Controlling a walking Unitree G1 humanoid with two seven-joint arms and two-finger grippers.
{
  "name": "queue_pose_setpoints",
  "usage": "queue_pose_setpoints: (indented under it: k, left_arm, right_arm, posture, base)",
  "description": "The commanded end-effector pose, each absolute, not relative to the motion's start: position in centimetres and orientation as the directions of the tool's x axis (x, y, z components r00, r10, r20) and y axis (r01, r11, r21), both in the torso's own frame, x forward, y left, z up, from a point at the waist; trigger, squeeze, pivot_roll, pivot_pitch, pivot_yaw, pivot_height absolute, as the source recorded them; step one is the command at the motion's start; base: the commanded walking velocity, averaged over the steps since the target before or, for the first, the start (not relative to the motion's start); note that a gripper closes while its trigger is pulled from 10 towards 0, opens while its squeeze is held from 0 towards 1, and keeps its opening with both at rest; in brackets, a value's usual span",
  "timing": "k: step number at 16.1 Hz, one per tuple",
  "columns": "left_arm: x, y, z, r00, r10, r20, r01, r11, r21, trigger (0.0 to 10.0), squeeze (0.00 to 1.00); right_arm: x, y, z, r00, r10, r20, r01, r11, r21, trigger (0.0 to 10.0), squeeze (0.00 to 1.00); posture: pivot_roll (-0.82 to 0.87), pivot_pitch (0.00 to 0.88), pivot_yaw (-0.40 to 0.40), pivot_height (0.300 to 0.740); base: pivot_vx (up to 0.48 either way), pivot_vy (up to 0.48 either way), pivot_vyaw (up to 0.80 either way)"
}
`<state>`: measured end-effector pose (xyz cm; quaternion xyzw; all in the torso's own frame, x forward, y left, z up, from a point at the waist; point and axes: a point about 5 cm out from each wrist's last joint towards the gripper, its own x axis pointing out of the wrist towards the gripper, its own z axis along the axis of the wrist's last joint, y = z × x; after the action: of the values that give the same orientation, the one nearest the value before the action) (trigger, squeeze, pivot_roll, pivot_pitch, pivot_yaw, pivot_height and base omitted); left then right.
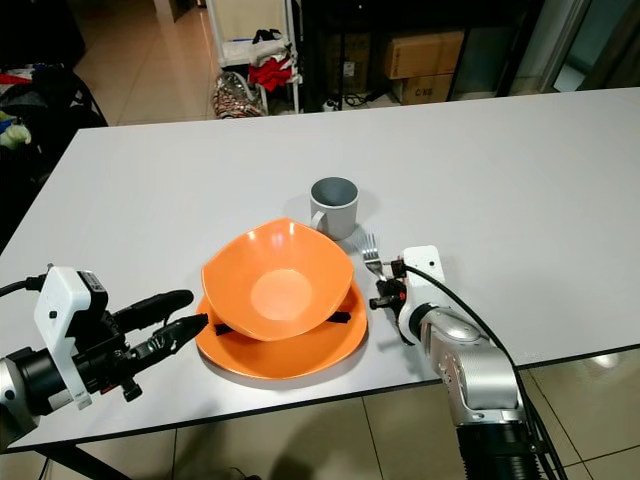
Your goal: Setting the table
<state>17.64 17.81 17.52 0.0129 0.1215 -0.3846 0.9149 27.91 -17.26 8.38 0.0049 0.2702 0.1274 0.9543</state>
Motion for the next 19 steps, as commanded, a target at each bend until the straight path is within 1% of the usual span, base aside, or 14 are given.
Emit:
queue_pose_setpoints:
  k: [1,4,8,9,10,11,12,13,14,15,19]
  left_arm:
    - [17.5,18.0,17.9,0.678,-0.696,-0.235,0.706,0.706,-0.056,10.0,0.0]
    - [17.4,17.9,17.8,0.67,-0.703,-0.238,0.711,0.7,-0.064,10.0,0.0]
    - [17.0,17.5,17.6,0.632,-0.732,-0.256,0.739,0.668,-0.085,10.0,0.0]
    - [16.8,17.4,17.6,0.621,-0.738,-0.266,0.748,0.659,-0.081,10.0,0.0]
    - [16.8,17.3,17.6,0.616,-0.74,-0.27,0.755,0.652,-0.065,10.0,0.0]
    - [16.8,17.3,17.6,0.613,-0.742,-0.272,0.759,0.648,-0.059,10.0,0.0]
    - [16.8,17.2,17.6,0.611,-0.745,-0.268,0.763,0.644,-0.053,10.0,0.0]
    - [16.9,17.1,17.9,0.611,-0.748,-0.261,0.766,0.641,-0.044,10.0,0.0]
    - [16.9,17.0,18.1,0.611,-0.749,-0.256,0.768,0.639,-0.038,10.0,0.0]
    - [17.1,16.9,18.4,0.605,-0.755,-0.252,0.776,0.63,-0.025,10.0,0.0]
    - [17.0,16.5,19.0,0.575,-0.777,-0.256,0.804,0.595,-0.001,10.0,0.0]
  right_arm:
    - [28.1,-16.7,8.4,0.814,0.273,-0.513,-0.267,0.96,0.088,10.0,0.0]
    - [27.9,-16.3,8.3,0.809,0.282,-0.515,-0.276,0.957,0.091,10.0,0.0]
    - [27.6,-16.0,8.1,0.802,0.293,-0.521,-0.277,0.955,0.11,10.0,0.0]
    - [27.6,-16.0,8.2,0.8,0.294,-0.523,-0.277,0.954,0.113,10.0,0.1]
    - [27.6,-16.0,8.2,0.799,0.294,-0.524,-0.276,0.954,0.115,10.0,0.33]
    - [27.7,-16.0,8.1,0.799,0.292,-0.526,-0.273,0.955,0.115,10.0,0.46]
    - [27.7,-16.0,8.1,0.799,0.291,-0.527,-0.273,0.955,0.115,10.0,0.55]
    - [27.7,-16.1,8.2,0.799,0.29,-0.527,-0.271,0.956,0.114,10.0,0.66]
    - [27.7,-16.1,8.2,0.799,0.29,-0.527,-0.271,0.956,0.114,10.0,0.71]
    - [27.7,-16.1,8.2,0.8,0.288,-0.526,-0.269,0.956,0.115,10.0,1.0]
    - [27.6,-16.3,8.9,0.814,0.283,-0.508,-0.254,0.959,0.126,10.0,1.0]
  posture:
    - [0.06,0.0,0.046,0.74]
    - [0.06,0.0,0.048,0.74]
    - [0.06,0.0,0.048,0.74]
    - [0.06,0.0,0.049,0.74]
    - [0.06,0.0,0.048,0.74]
    - [0.06,0.0,0.048,0.74]
    - [0.06,0.0,0.049,0.74]
    - [0.06,0.0,0.048,0.74]
    - [0.06,0.0,0.048,0.74]
    - [0.06,0.0,0.049,0.74]
    - [0.06,0.0,0.051,0.74]
  base:
    - [0.0,0.0,0.0]
    - [0.0,0.0,0.0]
    - [0.0,0.0,0.0]
    - [0.0,0.0,0.0]
    - [0.0,0.0,0.0]
    - [0.0,0.0,0.0]
    - [0.0,0.0,0.0]
    - [0.0,0.0,0.0]
    - [0.0,0.0,0.0]
    - [0.0,0.0,0.0]
    - [0.0,0.0,0.0]
